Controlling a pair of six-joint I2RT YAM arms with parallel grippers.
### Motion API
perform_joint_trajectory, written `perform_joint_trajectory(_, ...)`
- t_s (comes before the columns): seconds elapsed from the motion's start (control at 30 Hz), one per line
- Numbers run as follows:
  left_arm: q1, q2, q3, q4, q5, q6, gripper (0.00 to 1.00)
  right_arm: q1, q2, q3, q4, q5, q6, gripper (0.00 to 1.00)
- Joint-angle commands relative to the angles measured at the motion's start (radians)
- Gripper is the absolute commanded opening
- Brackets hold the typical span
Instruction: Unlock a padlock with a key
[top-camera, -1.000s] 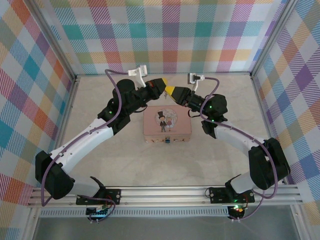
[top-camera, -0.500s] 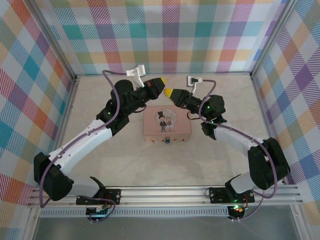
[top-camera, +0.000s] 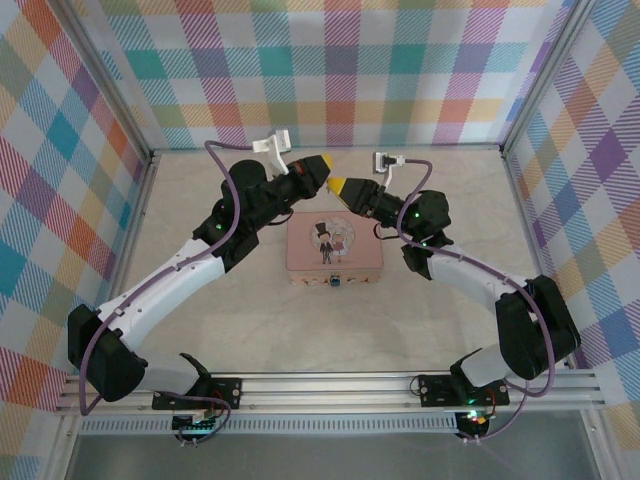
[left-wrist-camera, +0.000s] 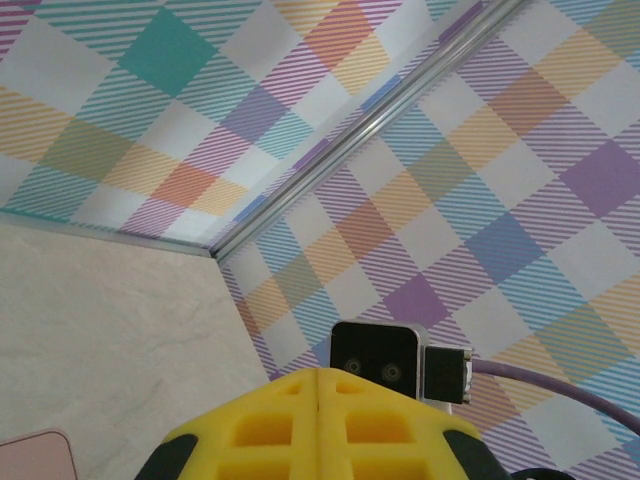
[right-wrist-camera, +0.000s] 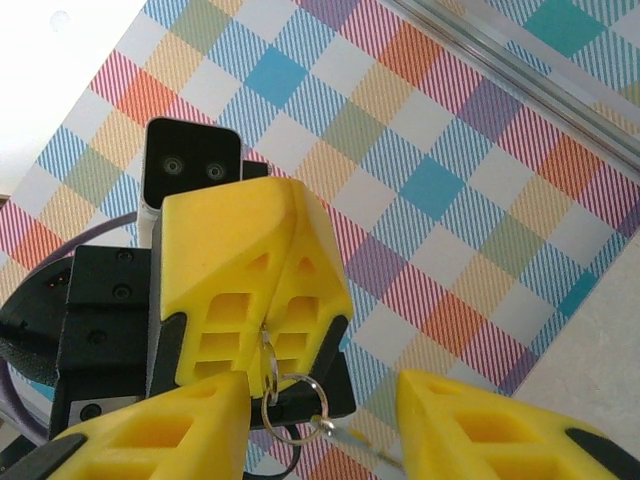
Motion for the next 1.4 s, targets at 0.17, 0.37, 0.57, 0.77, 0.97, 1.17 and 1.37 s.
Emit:
perform_joint_trajectory(0.17, -0.014, -0.011, -0.015, 0.044, -0.001, -0.016, 0.0, 0.008, -0.009, 0.025, 0.069, -0.009, -0.017, 0.46)
perform_joint_trajectory(0.37, -0.016, -0.004, -0.015, 0.045, 0.003, -0.019, 0.0, 0.008, 0.004, 0.032, 0.074, -0.012, -0.01, 0.4)
perform_joint_trajectory(0.57, -0.018, -0.002, -0.023, 0.043, 0.003, -0.02, 0.0, 0.009, 0.004, 0.037, 0.089, -0.011, -0.013, 0.47)
perform_joint_trajectory(0.77, -0.019, -0.001, -0.023, 0.047, 0.001, -0.022, 0.0, 0.009, 0.009, 0.037, 0.086, -0.01, -0.008, 0.37)
perform_joint_trajectory(0.97, -0.019, 0.004, -0.025, 0.053, 0.003, -0.026, 0.0, 0.008, 0.021, 0.044, 0.088, -0.016, 0.003, 0.31)
perform_joint_trajectory(1.17, -0.026, 0.01, -0.025, 0.056, 0.0, -0.028, 0.0, 0.009, 0.022, 0.044, 0.07, -0.018, -0.001, 0.23)
perform_joint_trajectory(1.37, -0.027, 0.008, -0.025, 0.059, -0.002, -0.027, 0.0, 0.009, 0.023, 0.031, 0.081, -0.02, -0.004, 0.0)
